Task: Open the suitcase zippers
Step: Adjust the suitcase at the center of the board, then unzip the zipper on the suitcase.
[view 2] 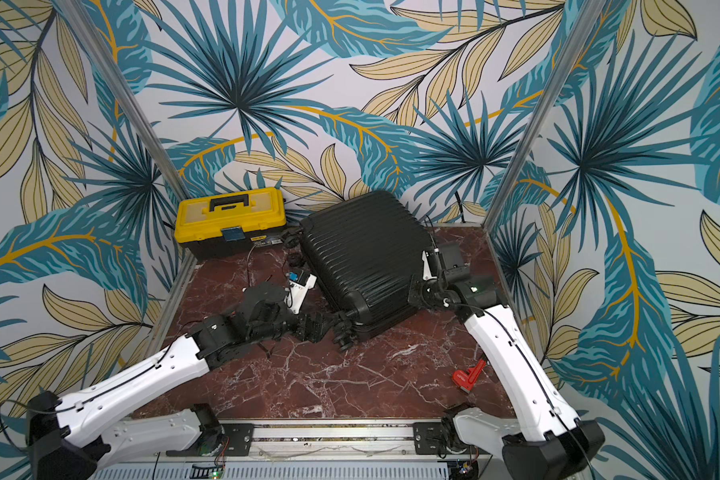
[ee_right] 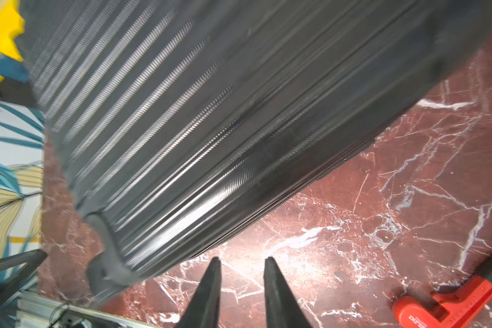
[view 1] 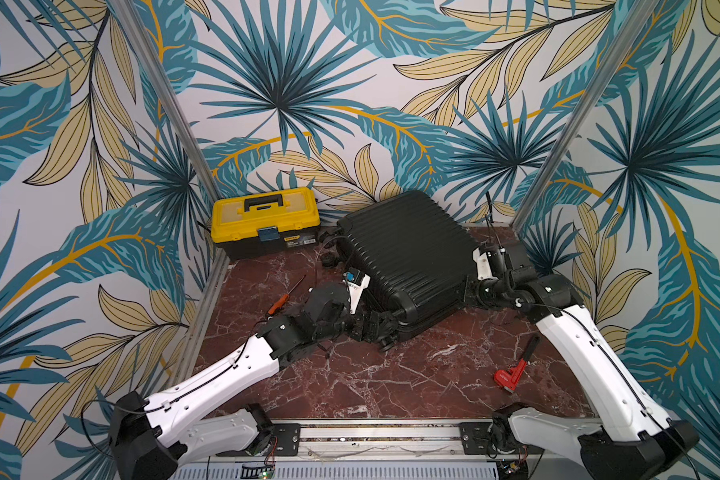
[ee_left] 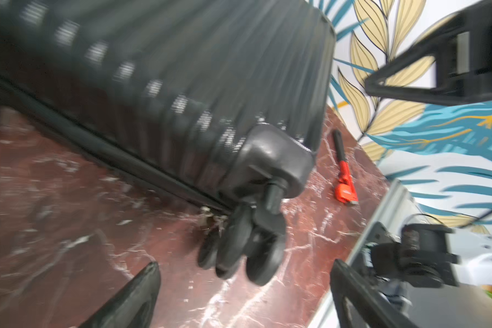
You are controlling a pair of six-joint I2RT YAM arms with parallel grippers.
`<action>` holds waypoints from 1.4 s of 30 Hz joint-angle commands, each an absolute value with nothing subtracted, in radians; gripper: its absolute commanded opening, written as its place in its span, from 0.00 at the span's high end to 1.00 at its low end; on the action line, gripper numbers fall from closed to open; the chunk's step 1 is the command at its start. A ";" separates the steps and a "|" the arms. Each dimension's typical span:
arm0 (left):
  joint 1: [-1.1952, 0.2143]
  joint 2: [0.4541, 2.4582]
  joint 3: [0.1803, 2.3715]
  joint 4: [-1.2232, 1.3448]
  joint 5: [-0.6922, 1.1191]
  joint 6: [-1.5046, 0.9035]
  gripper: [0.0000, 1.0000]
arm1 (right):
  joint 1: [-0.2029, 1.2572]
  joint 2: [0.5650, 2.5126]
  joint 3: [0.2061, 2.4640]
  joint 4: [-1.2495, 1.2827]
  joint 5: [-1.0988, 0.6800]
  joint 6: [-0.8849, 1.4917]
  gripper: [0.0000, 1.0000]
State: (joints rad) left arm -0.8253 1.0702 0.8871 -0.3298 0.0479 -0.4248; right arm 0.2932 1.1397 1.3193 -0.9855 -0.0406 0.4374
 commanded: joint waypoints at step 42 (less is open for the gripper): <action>-0.909 1.718 0.334 1.354 -0.019 0.108 0.43 | 0.293 0.709 0.838 -0.326 -0.267 0.192 0.52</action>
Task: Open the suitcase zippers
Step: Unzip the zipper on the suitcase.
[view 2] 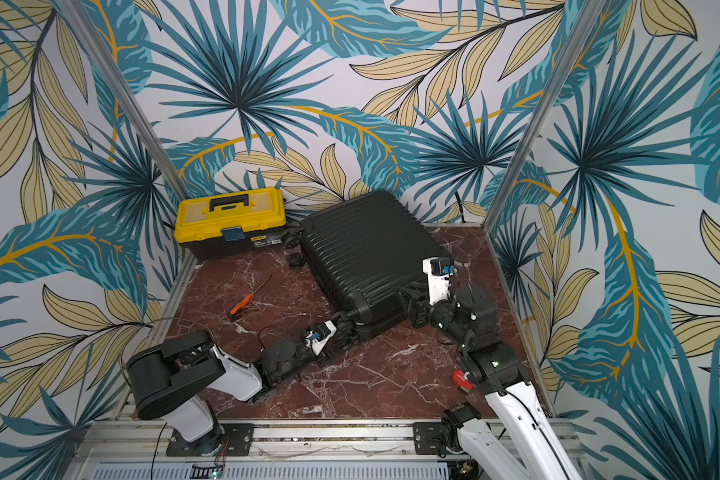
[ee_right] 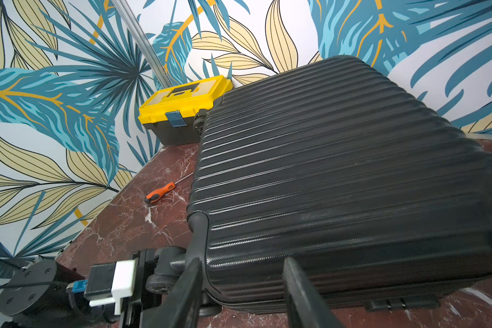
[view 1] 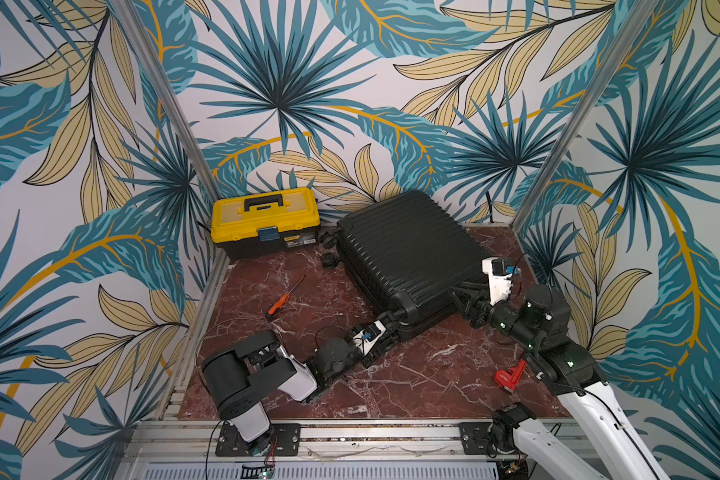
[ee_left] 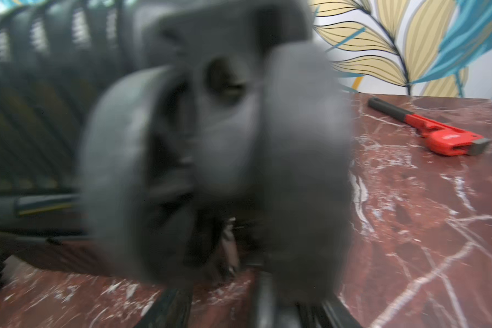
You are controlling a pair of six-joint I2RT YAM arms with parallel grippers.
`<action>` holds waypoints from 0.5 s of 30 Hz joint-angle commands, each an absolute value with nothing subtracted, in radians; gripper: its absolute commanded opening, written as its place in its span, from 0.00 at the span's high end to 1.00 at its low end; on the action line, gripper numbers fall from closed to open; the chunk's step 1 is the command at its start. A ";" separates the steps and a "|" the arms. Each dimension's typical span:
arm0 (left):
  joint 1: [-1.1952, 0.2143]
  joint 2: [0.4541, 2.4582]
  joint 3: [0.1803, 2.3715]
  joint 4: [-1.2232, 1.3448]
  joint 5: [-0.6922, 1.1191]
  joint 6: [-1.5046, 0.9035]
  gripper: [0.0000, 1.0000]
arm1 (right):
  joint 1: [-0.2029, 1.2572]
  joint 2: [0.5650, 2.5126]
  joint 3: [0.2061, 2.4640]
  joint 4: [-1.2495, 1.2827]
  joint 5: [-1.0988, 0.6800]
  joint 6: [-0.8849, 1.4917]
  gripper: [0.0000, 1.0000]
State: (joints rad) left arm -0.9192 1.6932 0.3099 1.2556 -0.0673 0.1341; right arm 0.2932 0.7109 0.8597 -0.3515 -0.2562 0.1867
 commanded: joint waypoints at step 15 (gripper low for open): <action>-0.908 1.793 0.357 1.370 0.001 0.053 0.62 | 0.293 0.714 0.816 -0.307 -0.258 0.207 0.52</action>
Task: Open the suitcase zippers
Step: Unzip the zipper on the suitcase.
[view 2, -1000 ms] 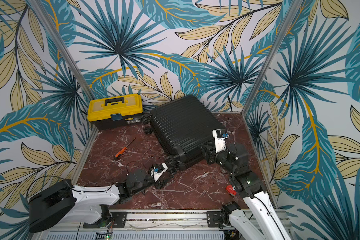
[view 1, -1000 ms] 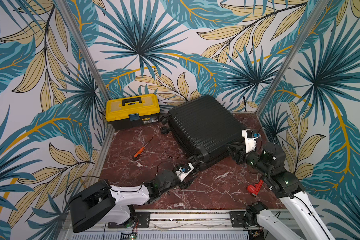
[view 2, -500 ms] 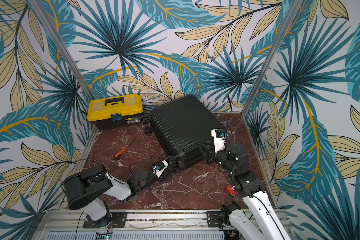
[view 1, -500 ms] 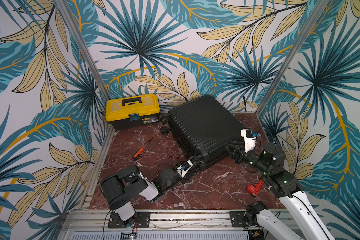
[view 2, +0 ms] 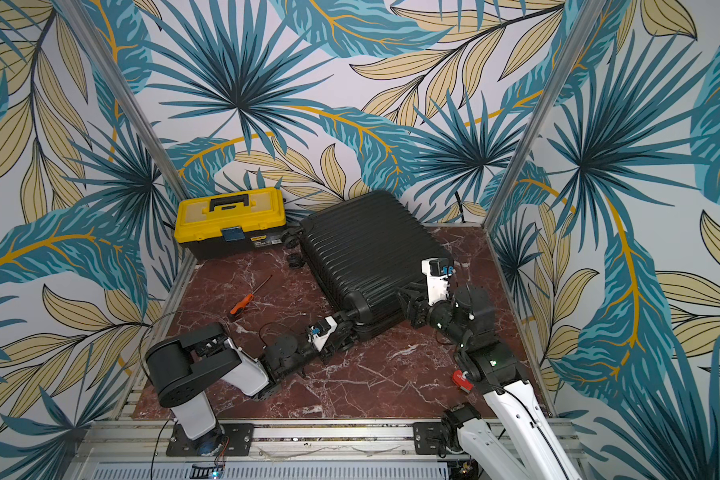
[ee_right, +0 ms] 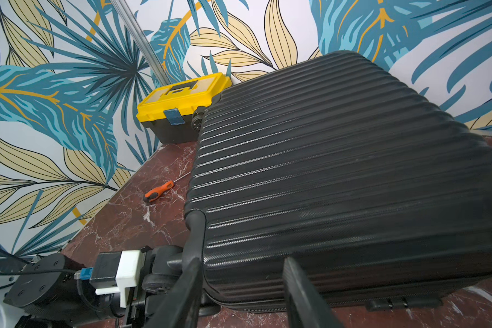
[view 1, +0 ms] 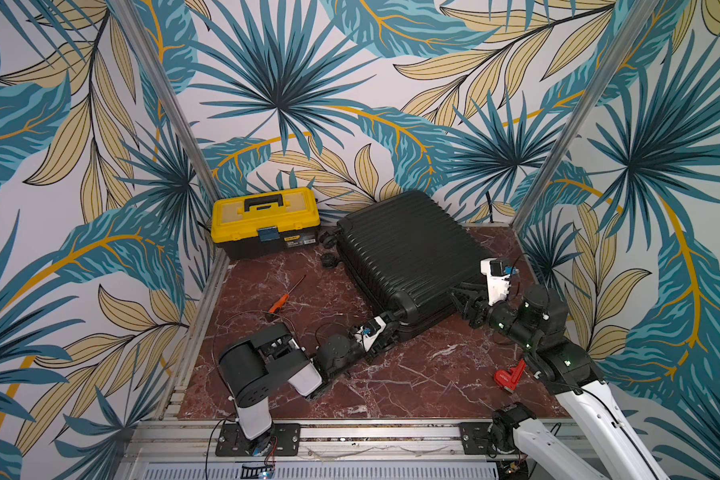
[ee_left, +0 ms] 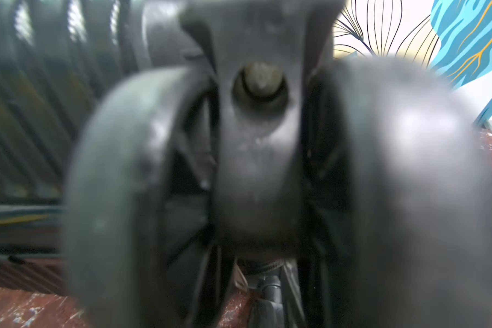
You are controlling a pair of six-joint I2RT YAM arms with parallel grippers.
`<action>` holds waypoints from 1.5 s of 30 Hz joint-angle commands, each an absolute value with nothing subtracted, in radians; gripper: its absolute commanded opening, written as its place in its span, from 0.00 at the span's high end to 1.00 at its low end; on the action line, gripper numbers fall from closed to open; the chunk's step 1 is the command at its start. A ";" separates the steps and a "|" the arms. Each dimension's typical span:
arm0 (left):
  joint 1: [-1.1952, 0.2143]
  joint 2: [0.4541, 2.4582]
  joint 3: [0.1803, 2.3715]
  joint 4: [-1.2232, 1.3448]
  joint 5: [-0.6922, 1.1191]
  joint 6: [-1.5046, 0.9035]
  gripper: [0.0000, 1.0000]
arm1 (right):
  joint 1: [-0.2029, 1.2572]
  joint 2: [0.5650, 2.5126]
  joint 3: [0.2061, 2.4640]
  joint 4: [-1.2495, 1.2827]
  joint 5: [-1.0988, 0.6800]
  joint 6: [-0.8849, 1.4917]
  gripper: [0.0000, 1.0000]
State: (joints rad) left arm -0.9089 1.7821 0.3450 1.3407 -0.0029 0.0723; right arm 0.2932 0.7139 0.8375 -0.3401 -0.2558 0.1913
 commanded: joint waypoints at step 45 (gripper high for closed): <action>-0.917 1.764 0.337 1.373 -0.064 0.078 1.00 | 0.651 1.094 1.060 -0.820 -0.210 0.319 0.79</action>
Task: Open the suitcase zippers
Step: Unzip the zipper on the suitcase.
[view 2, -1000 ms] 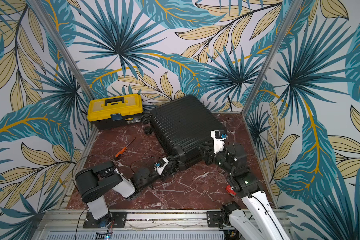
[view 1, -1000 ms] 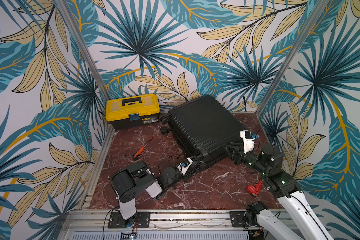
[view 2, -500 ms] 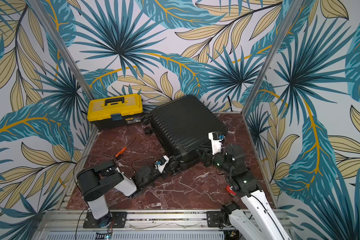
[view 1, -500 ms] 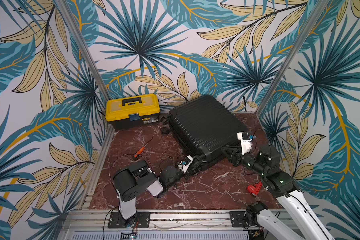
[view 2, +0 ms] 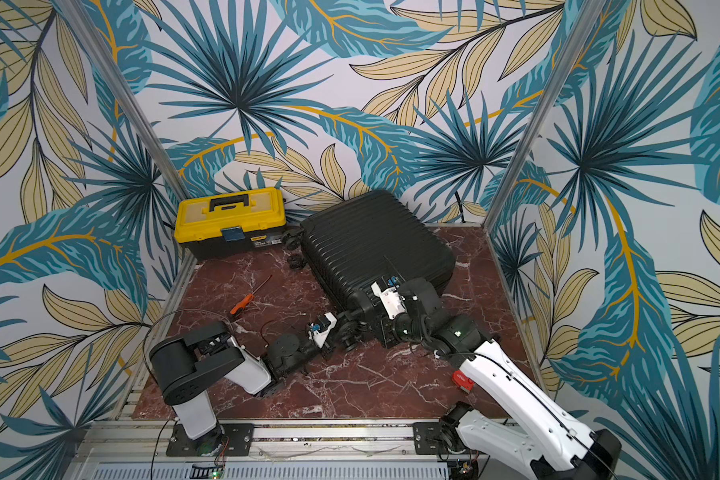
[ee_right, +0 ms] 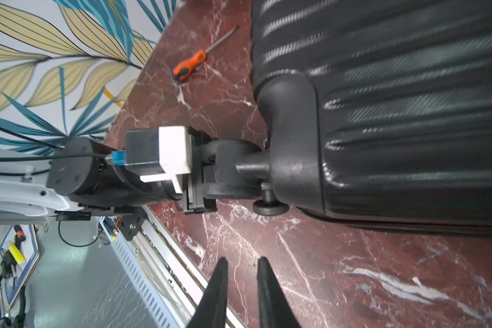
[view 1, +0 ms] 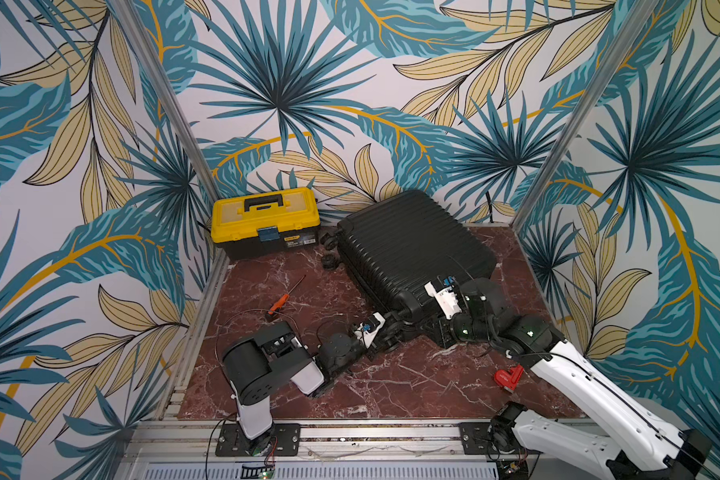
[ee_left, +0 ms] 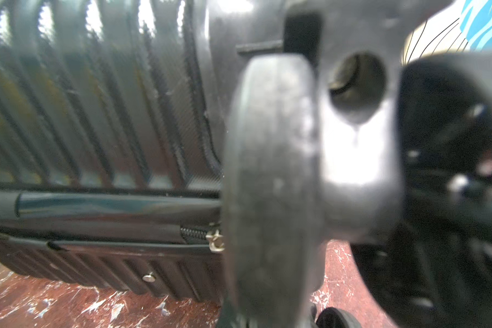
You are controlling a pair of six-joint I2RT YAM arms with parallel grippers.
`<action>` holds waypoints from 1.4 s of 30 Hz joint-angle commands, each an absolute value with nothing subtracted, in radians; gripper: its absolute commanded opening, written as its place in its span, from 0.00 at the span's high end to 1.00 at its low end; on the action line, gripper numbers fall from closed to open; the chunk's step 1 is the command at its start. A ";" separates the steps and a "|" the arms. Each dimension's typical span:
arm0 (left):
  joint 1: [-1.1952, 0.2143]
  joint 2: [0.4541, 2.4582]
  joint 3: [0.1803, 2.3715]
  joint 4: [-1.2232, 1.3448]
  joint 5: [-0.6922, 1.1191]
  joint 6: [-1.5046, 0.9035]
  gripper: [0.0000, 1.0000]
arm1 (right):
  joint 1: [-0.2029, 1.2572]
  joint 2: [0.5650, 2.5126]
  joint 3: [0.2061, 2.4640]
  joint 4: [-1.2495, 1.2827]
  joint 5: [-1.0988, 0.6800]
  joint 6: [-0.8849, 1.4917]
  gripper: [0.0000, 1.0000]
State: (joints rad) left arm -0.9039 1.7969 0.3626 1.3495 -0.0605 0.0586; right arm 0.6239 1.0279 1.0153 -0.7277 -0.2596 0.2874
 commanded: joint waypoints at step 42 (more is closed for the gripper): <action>-1.030 1.681 0.279 1.371 -0.204 0.123 1.00 | 0.670 1.148 1.288 -0.808 0.003 0.408 0.36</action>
State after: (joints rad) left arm -1.0203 1.6718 0.2626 1.3636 -0.2661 0.0994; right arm 0.7498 1.2335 1.2991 -0.7685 -0.1024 0.3969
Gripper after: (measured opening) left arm 0.046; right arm 0.646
